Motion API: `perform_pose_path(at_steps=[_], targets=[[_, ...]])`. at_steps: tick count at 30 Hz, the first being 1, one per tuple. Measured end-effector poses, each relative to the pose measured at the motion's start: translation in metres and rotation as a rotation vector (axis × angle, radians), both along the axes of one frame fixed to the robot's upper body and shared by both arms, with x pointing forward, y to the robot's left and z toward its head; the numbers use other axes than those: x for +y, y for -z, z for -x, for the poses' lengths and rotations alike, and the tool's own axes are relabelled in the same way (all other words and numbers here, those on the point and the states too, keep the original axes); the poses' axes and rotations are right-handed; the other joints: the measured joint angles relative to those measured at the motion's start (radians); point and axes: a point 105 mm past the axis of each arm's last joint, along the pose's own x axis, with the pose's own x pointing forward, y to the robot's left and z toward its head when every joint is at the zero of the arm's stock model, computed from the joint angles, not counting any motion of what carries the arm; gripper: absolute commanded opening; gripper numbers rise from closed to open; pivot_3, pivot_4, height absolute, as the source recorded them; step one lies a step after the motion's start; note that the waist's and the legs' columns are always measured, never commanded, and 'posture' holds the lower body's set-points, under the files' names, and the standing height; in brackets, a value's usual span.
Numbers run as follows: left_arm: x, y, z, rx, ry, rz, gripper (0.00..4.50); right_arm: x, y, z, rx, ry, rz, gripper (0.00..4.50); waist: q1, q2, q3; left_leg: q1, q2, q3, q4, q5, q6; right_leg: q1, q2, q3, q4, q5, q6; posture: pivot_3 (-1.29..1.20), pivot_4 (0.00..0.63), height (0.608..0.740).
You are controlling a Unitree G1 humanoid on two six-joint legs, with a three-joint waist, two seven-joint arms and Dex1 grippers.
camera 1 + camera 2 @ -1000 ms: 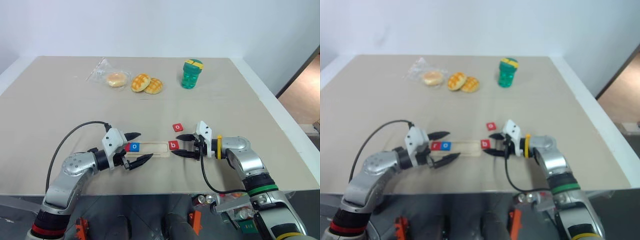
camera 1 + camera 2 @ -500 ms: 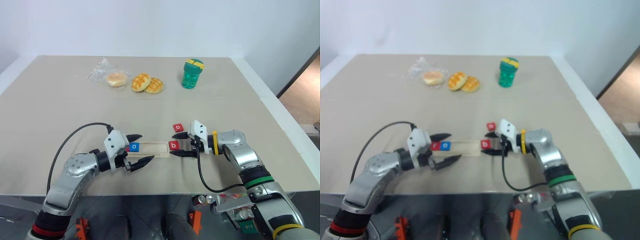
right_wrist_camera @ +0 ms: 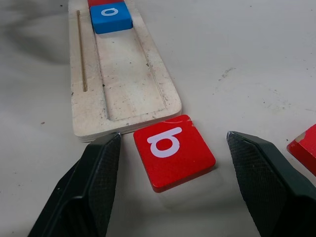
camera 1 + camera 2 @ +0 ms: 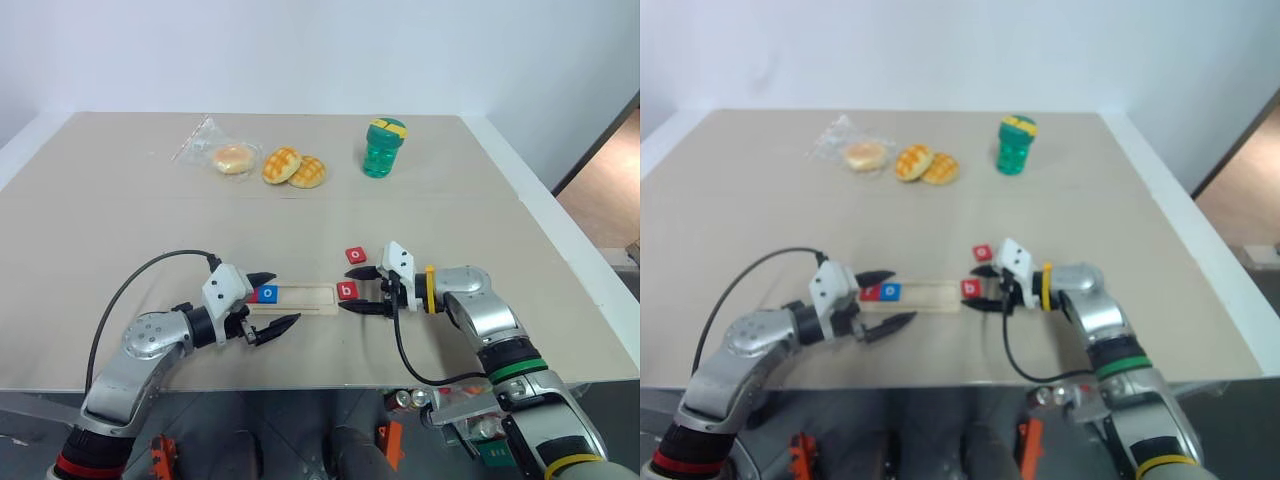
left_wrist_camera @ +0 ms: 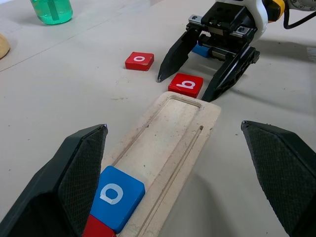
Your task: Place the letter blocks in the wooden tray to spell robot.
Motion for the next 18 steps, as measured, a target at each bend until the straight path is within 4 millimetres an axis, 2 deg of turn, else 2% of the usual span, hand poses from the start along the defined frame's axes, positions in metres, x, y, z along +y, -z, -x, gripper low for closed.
perform_pose_path(at_steps=[18], targets=[[-0.0005, 0.0008, -0.0001, -0.009, 0.001, -0.009, 4.50, -0.0017, -0.0011, -0.0040, -0.031, 0.078, -0.002, 3.12, 0.000, 0.000, 0.000, 0.000, 0.000, 0.000, 0.000, 0.000, 0.000, 0.000, 0.000, 0.000, 0.000, 0.000, 0.000, 0.00, 0.150, 0.740]])
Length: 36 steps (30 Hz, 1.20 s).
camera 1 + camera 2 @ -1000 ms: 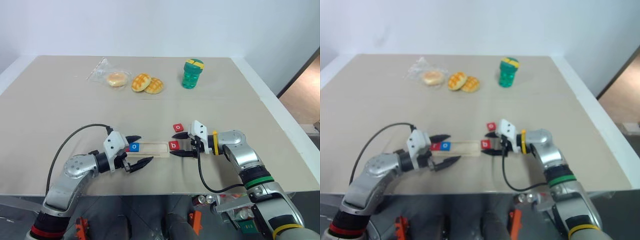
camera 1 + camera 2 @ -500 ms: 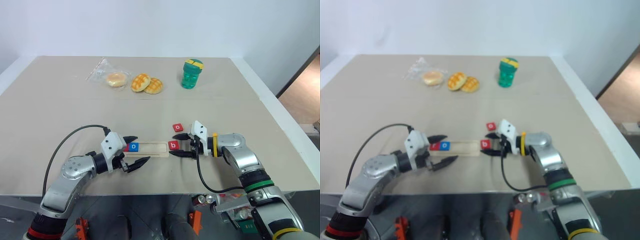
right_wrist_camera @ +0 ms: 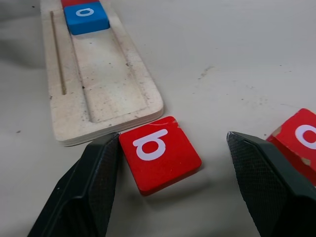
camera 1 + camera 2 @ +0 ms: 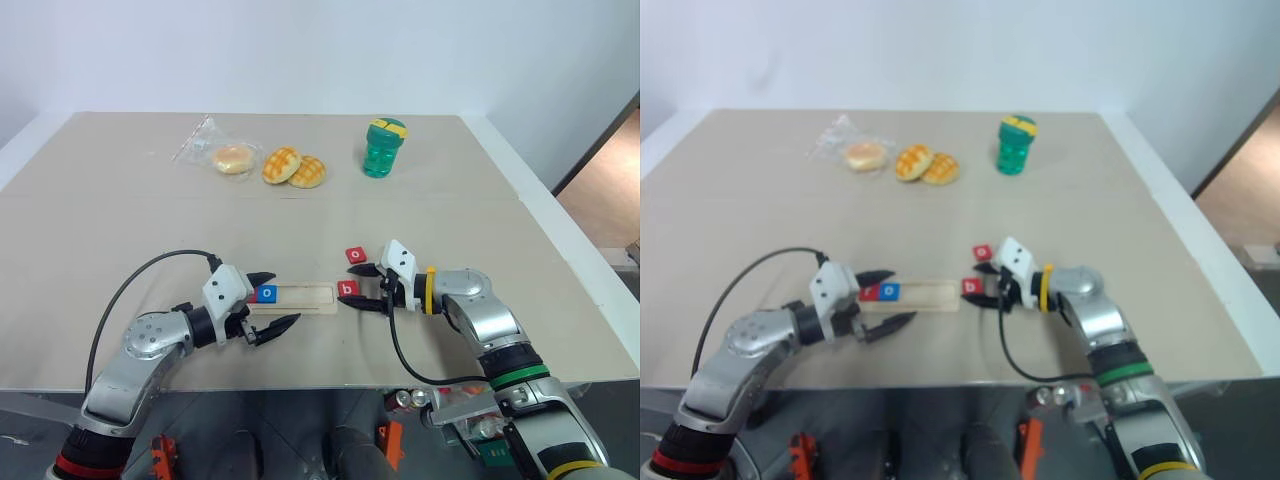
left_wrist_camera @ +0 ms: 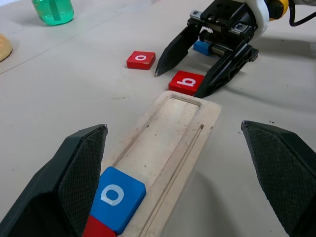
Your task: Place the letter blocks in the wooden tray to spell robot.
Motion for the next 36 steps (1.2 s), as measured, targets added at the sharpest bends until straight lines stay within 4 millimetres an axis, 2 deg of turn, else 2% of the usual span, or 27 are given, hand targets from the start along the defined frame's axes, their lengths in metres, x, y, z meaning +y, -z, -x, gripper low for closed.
perform_pose_path(at_steps=[18, 20, 23, 25, 36], targets=[[0.000, 0.004, -0.001, 0.007, -0.002, -0.016, 4.50, -0.002, -0.001, -0.002, -0.020, 0.072, 0.013, 3.12, 0.000, 0.000, 0.000, 0.001, 0.000, 0.000, 0.000, 0.000, 0.000, 0.000, 0.000, 0.001, 0.000, 0.000, 0.000, 0.00, 0.150, 0.740], [0.000, 0.004, -0.001, 0.009, -0.003, -0.017, 4.50, -0.002, -0.001, -0.002, -0.013, 0.087, 0.017, 3.00, 0.000, 0.000, 0.000, 0.000, 0.000, 0.000, 0.000, 0.000, 0.000, 0.000, 0.000, 0.001, 0.000, 0.000, 0.000, 0.00, 0.150, 0.740], [0.000, 0.004, -0.001, 0.009, -0.003, -0.016, 4.50, -0.001, -0.002, 0.000, -0.009, 0.115, 0.038, 1.79, 0.000, 0.000, 0.000, 0.001, 0.000, 0.000, 0.000, 0.000, 0.000, 0.000, -0.001, 0.001, 0.000, 0.000, 0.000, 0.00, 0.150, 0.740], [0.000, 0.005, -0.001, 0.010, -0.003, -0.017, 4.50, -0.001, -0.001, 0.006, -0.014, 0.134, 0.049, 1.28, 0.000, 0.000, 0.000, 0.001, 0.000, 0.000, 0.000, 0.000, 0.000, 0.001, -0.002, 0.001, -0.001, 0.000, 0.000, 0.00, 0.150, 0.740], [0.001, 0.005, 0.000, 0.011, -0.005, -0.017, 4.50, 0.000, -0.003, 0.015, -0.013, 0.214, 0.058, 1.27, 0.001, 0.000, 0.000, -0.001, 0.000, 0.000, -0.003, -0.001, -0.001, 0.000, -0.003, 0.001, -0.005, -0.001, 0.001, 0.00, 0.150, 0.740]])
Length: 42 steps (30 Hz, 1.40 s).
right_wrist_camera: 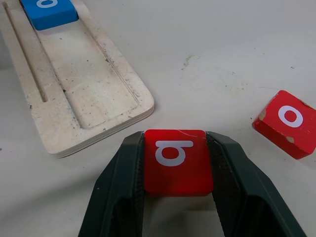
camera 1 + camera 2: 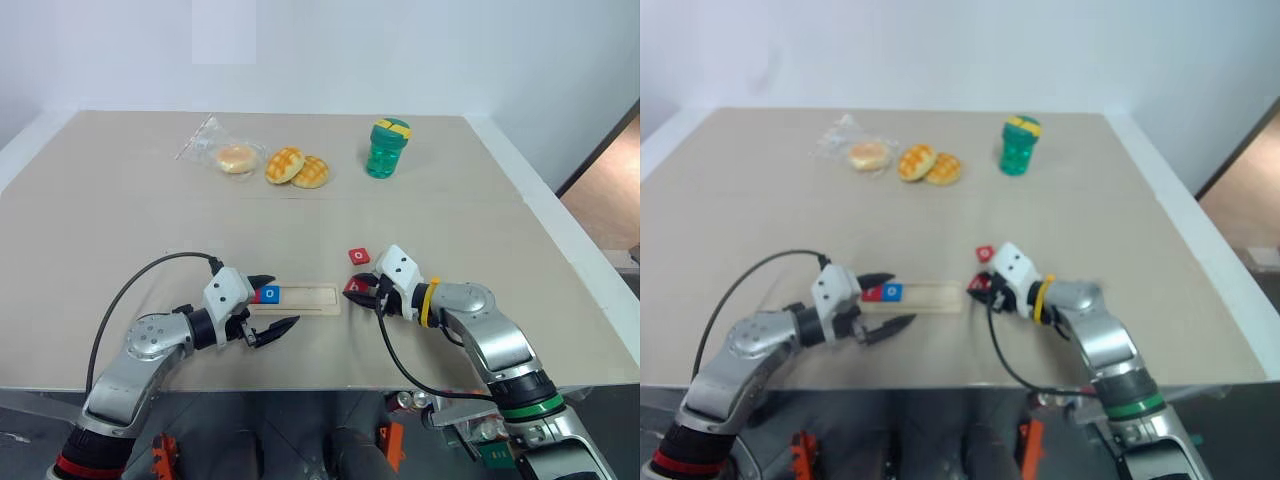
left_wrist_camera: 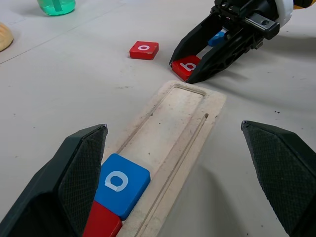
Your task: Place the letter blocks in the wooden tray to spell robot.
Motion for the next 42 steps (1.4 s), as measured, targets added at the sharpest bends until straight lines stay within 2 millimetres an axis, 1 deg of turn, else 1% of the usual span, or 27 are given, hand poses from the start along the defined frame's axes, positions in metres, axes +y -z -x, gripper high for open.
perform_pose_path(at_steps=[2, 3, 4, 5, 6, 8, 9, 10, 13, 16, 20, 26, 29, 34, 42], targets=[[0.002, -0.001, -0.001, -0.003, -0.013, 0.007, 4.50, 0.001, -0.003, -0.001, 0.012, -0.010, -0.001, 1.27, 0.000, 0.000, 0.000, -0.001, 0.000, 0.000, 0.000, 0.000, 0.000, -0.001, 0.000, 0.000, 0.000, 0.000, 0.000, 0.00, 0.150, 0.740], [0.012, -0.008, -0.005, -0.010, -0.072, 0.060, 4.50, 0.007, -0.010, -0.002, 0.036, -0.055, -0.005, 1.27, -0.002, 0.000, 0.002, -0.003, 0.000, 0.000, 0.000, 0.000, 0.000, -0.003, 0.000, 0.000, 0.000, 0.000, 0.000, 0.00, 0.150, 0.740], [0.017, -0.011, -0.007, -0.016, -0.095, 0.077, 4.50, 0.011, -0.016, -0.003, 0.028, -0.078, -0.010, 1.27, -0.003, 0.000, 0.004, -0.004, 0.001, 0.000, 0.000, 0.000, 0.000, -0.005, 0.000, 0.001, 0.000, 0.002, 0.000, 0.00, 0.150, 0.740], [0.026, -0.019, -0.008, -0.029, -0.130, 0.115, 4.50, 0.022, -0.028, -0.002, 0.015, -0.155, -0.009, 1.27, -0.008, 0.001, 0.004, -0.007, 0.001, 0.001, 0.000, 0.000, 0.000, -0.009, 0.001, 0.001, 0.000, 0.004, -0.001, 0.00, 0.150, 0.740], [0.033, -0.026, -0.007, -0.043, -0.149, 0.136, 4.50, 0.033, -0.040, -0.001, -0.003, -0.230, -0.005, 1.27, -0.015, 0.001, 0.004, -0.010, 0.002, 0.000, 0.000, 0.000, 0.000, -0.012, 0.002, 0.000, 0.000, 0.007, 0.003, 0.00, 0.150, 0.740], [0.042, -0.033, -0.002, -0.063, -0.165, 0.145, 4.50, 0.052, -0.060, 0.002, -0.043, -0.346, -0.003, 1.27, -0.017, 0.001, 0.004, -0.010, 0.002, 0.000, -0.001, 0.000, 0.000, -0.011, 0.003, -0.003, 0.000, 0.006, 0.002, 0.00, 0.150, 0.740], [0.048, -0.030, 0.002, -0.054, -0.174, 0.136, 4.50, 0.061, -0.065, 0.004, -0.052, -0.398, -0.003, 1.27, -0.019, 0.000, 0.004, -0.010, 0.002, -0.001, -0.003, 0.000, 0.000, -0.012, 0.004, -0.003, 0.000, 0.005, 0.001, 0.00, 0.150, 0.740], [0.052, -0.024, 0.005, -0.030, -0.185, 0.124, 4.50, 0.068, -0.066, 0.006, -0.050, -0.443, 0.003, 1.27, -0.020, 0.000, 0.004, -0.010, 0.002, -0.001, -0.005, 0.000, 0.000, -0.012, 0.004, -0.004, 0.000, 0.003, 0.000, 0.00, 0.150, 0.740], [0.059, -0.012, 0.014, 0.020, -0.196, 0.128, 4.50, 0.086, -0.052, 0.008, 0.003, -0.522, 0.015, 1.27, -0.018, 0.000, 0.004, -0.012, 0.001, -0.004, -0.007, 0.000, 0.000, -0.014, 0.004, -0.004, 0.001, 0.002, -0.002, 0.00, 0.150, 0.740], [0.059, -0.010, 0.017, 0.023, -0.191, 0.130, 4.50, 0.097, -0.039, 0.008, 0.029, -0.570, 0.039, 1.27, -0.018, 0.000, 0.004, -0.015, 0.001, -0.004, -0.007, 0.000, 0.000, -0.015, 0.002, -0.004, 0.001, 0.003, -0.004, 0.00, 0.150, 0.740], [0.059, -0.009, 0.021, 0.025, -0.192, 0.133, 4.50, 0.099, -0.032, 0.004, 0.028, -0.582, 0.058, 1.27, -0.019, 0.000, 0.004, -0.015, 0.000, -0.002, -0.007, 0.000, 0.000, -0.015, 0.000, -0.004, 0.000, 0.003, -0.003, 0.00, 0.150, 0.740], [0.057, -0.007, 0.027, 0.032, -0.192, 0.129, 4.50, 0.105, -0.019, 0.002, 0.059, -0.589, 0.069, 1.27, -0.021, 0.000, 0.004, -0.014, 0.001, -0.002, -0.006, 0.000, 0.000, -0.015, 0.001, -0.006, 0.001, 0.003, -0.003, 0.00, 0.150, 0.740], [0.056, -0.007, 0.028, 0.033, -0.193, 0.129, 4.50, 0.107, -0.016, 0.002, 0.070, -0.588, 0.071, 1.27, -0.021, 0.000, 0.004, -0.013, 0.001, -0.002, -0.006, 0.000, -0.001, -0.015, 0.002, -0.007, 0.002, 0.003, -0.003, 0.00, 0.150, 0.740], [0.056, -0.006, 0.028, 0.034, -0.194, 0.127, 4.50, 0.115, -0.016, -0.001, 0.067, -0.575, 0.066, 1.27, -0.023, 0.000, 0.004, -0.012, 0.002, -0.002, -0.006, 0.000, -0.001, -0.015, 0.003, -0.007, 0.004, 0.003, -0.003, 0.00, 0.150, 0.740], [0.049, -0.005, 0.029, 0.042, -0.173, 0.127, 4.50, 0.118, -0.017, -0.004, 0.058, -0.557, 0.068, 1.27, -0.023, 0.000, 0.004, -0.012, 0.002, -0.002, -0.004, 0.001, -0.001, -0.015, 0.003, -0.006, 0.005, 0.003, -0.003, 0.00, 0.150, 0.740]])
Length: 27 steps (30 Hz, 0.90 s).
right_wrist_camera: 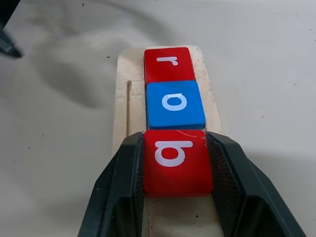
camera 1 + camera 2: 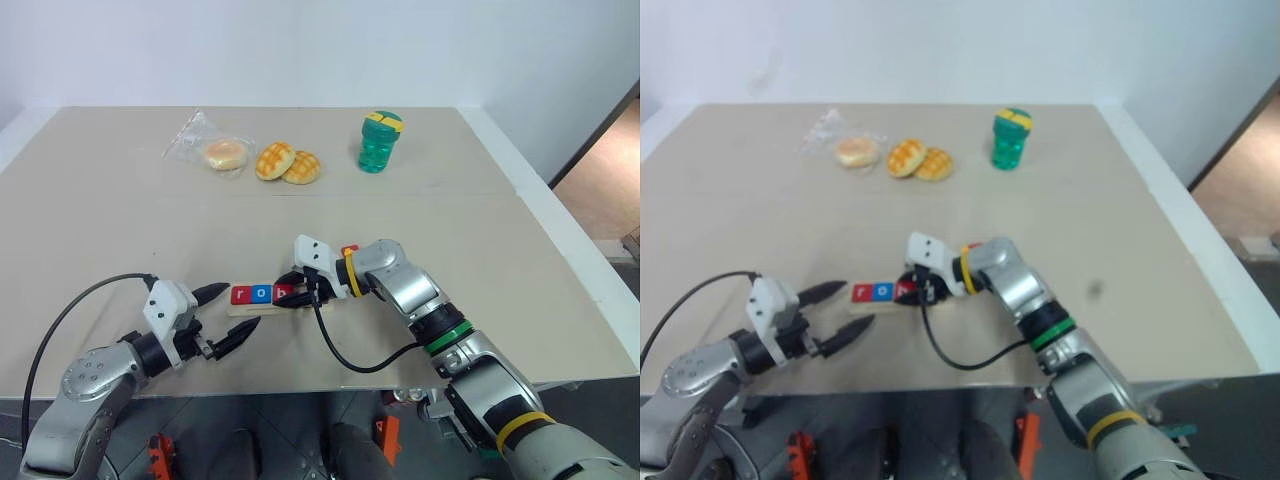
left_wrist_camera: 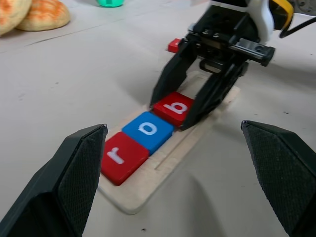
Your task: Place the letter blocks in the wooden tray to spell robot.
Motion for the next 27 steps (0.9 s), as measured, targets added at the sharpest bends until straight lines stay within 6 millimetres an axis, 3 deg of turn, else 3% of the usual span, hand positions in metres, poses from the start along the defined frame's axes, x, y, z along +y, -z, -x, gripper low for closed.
perform_pose_path(at_steps=[3, 4, 10, 21, 24, 27], targets=[[-0.001, -0.001, 0.000, -0.003, 0.003, -0.001, 4.50, 0.000, 0.000, 0.000, 0.003, 0.002, -0.002, 1.27, 0.000, 0.000, 0.000, 0.001, 0.000, 0.000, 0.000, 0.000, 0.000, 0.000, 0.000, 0.000, 0.000, 0.000, 0.000, 0.00, 0.150, 0.740], [-0.001, -0.001, 0.000, -0.004, 0.004, -0.001, 4.50, 0.000, 0.000, 0.000, 0.003, 0.002, -0.002, 2.31, 0.000, 0.000, 0.000, 0.001, 0.000, 0.000, 0.000, 0.000, 0.000, 0.000, 0.000, 0.000, 0.001, 0.000, 0.000, 0.00, 0.150, 0.740], [-0.005, -0.003, 0.000, -0.003, 0.011, -0.001, 4.50, 0.002, 0.000, 0.000, 0.008, 0.008, -0.005, 4.33, 0.000, 0.000, 0.000, 0.001, 0.000, 0.000, 0.000, 0.000, 0.000, 0.000, 0.000, 0.000, 0.001, 0.000, 0.000, 0.00, 0.150, 0.740], [-0.004, -0.002, 0.000, 0.007, 0.002, -0.004, 4.50, 0.001, -0.008, -0.006, -0.001, 0.046, -0.034, 4.43, 0.000, 0.000, 0.000, 0.001, 0.000, 0.000, 0.000, 0.000, 0.000, 0.000, 0.000, 0.000, 0.001, 0.000, 0.000, 0.00, 0.150, 0.740], [-0.005, -0.001, 0.002, 0.009, 0.030, -0.019, 4.50, -0.006, -0.025, -0.019, -0.022, 0.124, -0.103, 4.43, 0.000, 0.000, 0.000, 0.001, 0.000, 0.000, 0.000, 0.001, -0.001, 0.000, 0.000, 0.000, 0.001, 0.000, 0.000, 0.00, 0.150, 0.740], [-0.010, 0.001, 0.006, 0.019, 0.084, -0.039, 4.50, -0.031, -0.055, -0.037, -0.040, 0.246, -0.190, 4.43, 0.001, 0.000, 0.000, 0.001, -0.001, 0.000, 0.000, 0.001, -0.001, 0.001, -0.001, 0.000, 0.001, 0.000, 0.000, 0.00, 0.150, 0.740]])
